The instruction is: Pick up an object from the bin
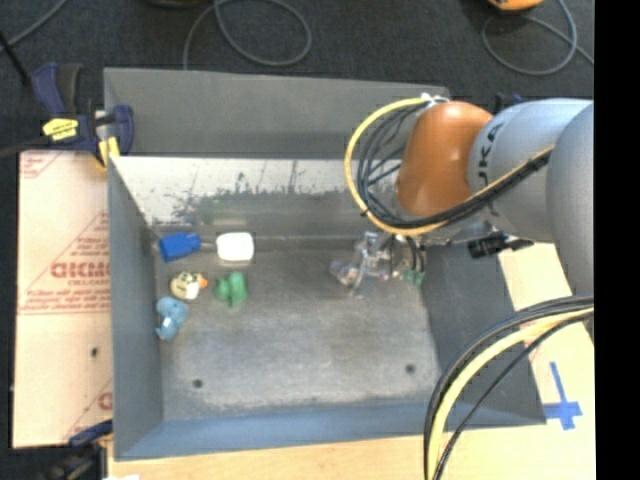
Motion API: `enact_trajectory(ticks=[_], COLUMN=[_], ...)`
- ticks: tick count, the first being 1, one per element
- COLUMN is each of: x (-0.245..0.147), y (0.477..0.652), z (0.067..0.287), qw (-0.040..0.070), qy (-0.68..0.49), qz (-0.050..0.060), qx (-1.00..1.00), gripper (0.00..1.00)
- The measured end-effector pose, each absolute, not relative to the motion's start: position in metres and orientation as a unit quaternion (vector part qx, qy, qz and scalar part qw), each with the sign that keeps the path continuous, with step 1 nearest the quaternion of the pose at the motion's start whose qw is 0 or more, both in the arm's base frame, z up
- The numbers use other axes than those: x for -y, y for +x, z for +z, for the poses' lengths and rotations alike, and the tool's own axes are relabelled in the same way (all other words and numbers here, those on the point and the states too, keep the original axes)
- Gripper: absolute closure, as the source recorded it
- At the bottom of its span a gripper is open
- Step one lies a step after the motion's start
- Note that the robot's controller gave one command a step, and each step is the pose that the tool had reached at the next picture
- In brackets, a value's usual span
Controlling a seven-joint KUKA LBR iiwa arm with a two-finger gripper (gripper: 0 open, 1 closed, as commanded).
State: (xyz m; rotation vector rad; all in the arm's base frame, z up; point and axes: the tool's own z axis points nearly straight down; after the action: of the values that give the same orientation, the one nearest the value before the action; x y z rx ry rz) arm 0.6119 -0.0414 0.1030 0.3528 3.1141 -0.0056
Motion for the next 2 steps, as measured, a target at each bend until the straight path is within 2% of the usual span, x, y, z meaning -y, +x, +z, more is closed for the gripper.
enact_trajectory(ticks=[2], x=[0.042], y=[0.615], z=[0.148], qw=[0.009], qy=[0.112], qz=[-0.001], qx=[-0.994], gripper=[1.0])
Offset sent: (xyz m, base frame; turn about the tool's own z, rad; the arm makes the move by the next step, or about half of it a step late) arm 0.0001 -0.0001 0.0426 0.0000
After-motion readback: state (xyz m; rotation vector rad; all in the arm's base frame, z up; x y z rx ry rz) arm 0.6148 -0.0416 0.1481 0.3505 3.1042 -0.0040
